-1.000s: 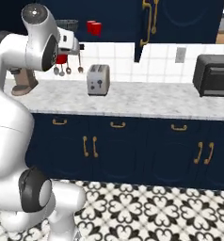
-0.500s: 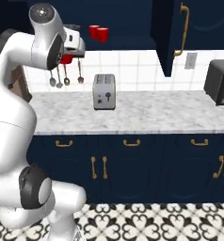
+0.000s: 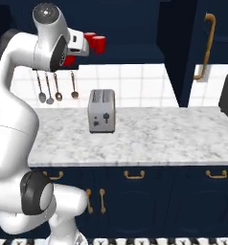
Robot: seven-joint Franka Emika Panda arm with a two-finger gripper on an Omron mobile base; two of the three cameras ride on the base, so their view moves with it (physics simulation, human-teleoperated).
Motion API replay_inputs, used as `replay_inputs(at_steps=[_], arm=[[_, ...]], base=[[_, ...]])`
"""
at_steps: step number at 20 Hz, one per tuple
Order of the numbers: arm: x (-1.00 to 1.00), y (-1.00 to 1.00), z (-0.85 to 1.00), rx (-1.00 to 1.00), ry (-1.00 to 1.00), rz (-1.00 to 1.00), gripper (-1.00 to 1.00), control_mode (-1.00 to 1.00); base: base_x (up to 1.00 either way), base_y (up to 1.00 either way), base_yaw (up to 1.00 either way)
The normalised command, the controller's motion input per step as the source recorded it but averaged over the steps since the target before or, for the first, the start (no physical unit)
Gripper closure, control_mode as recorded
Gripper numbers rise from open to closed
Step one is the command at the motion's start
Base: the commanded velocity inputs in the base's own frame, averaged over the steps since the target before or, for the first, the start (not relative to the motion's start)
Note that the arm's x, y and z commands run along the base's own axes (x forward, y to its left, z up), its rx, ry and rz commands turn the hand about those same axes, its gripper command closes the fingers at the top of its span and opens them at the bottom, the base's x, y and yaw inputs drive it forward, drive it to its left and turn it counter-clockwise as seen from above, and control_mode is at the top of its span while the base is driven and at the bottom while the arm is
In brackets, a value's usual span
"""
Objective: Gather all objects into one cabinet and sort the glasses and bowls to opposite sides.
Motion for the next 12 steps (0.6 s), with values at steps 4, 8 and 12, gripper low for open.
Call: replay_inputs(at_steps=[4,8,12], arm=[[0.0,0.0,0.0,0.0,0.0,0.0,1.0,1.0],[0.0,0.0,0.0,0.0,0.0,0.0,1.0,1.0],[0.0,0.0,0.0,0.0,0.0,0.0,1.0,1.0]], base=[[1.0,-0.25,0.0],[0.48,-0.03,0.0],[0.0,0.0,0.0]])
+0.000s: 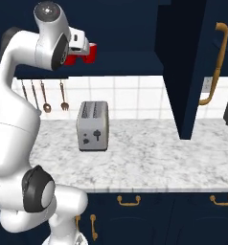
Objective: Gather all objects into one cabinet and sort the glasses and bowls to opposite sides.
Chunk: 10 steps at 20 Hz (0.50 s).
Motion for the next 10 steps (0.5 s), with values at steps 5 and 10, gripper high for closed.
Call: replay_inputs(at_steps=[5,10], arm=[[0.0,0.0,0.0,0.0,0.0,0.0,1.0,1.0],[-0.03,0.0,0.0,0.0,-0.02,0.0,1.0,-1.0]], base=[[0.0,0.0,0.0],[0.0,0.0,0.0]])
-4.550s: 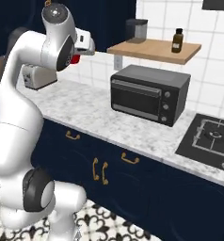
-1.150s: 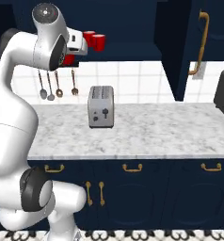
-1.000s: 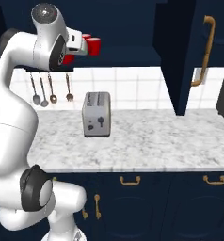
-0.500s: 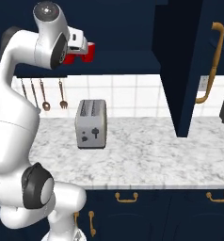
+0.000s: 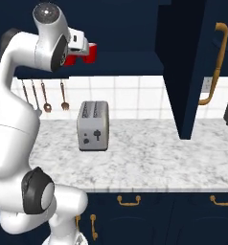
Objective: Gather all objects into one cabinet and sort the glasses and bowls to opposite sides.
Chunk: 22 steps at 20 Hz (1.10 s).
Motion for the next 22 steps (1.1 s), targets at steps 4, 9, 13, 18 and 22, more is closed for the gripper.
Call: replay_inputs(at_steps=[4,9,13,18,22], arm=[[-0.03,0.12,-0.07,-0.04,-0.26,0.0,1.0,-1.0],[-0.01,0.13,-0.09,-0.04,-0.16,0.0,1.0,-1.0],[0.0,0.05,-0.12,-0.02,0.05,0.0,1.0,-1.0],[0.0,0.0,-0.02,0.0,0.0,0.0,1.0,-1.0],[0.0,0.0,-0.2,-0.01,0.04,0.0,1.0,-1.0]], base=[[0.0,0.0,0.0],[0.0,0.0,0.0],[0.0,0.0,0.0],[0.0,0.0,0.0],[0.0,0.0,0.0]])
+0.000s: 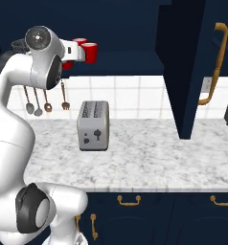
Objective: Gather all objects into one cabinet and sort the glasses and bowls to opposite sides.
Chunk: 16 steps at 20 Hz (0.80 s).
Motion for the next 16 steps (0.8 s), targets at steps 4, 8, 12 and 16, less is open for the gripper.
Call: replay_inputs(at_steps=[4,8,12,16], arm=[[0.06,0.0,-0.03,0.0,0.01,0.0,1.0,-1.0],[0.22,0.1,-0.11,0.0,0.0,-0.01,1.0,-1.0],[0.26,0.18,-0.12,-0.01,0.0,-0.01,1.0,-1.0],[0.36,0.1,-0.02,0.0,0.0,-0.02,1.0,-1.0]], base=[[0.0,0.0,0.0],[0.0,0.0,0.0],[0.0,0.0,0.0],[0.0,0.0,0.0]])
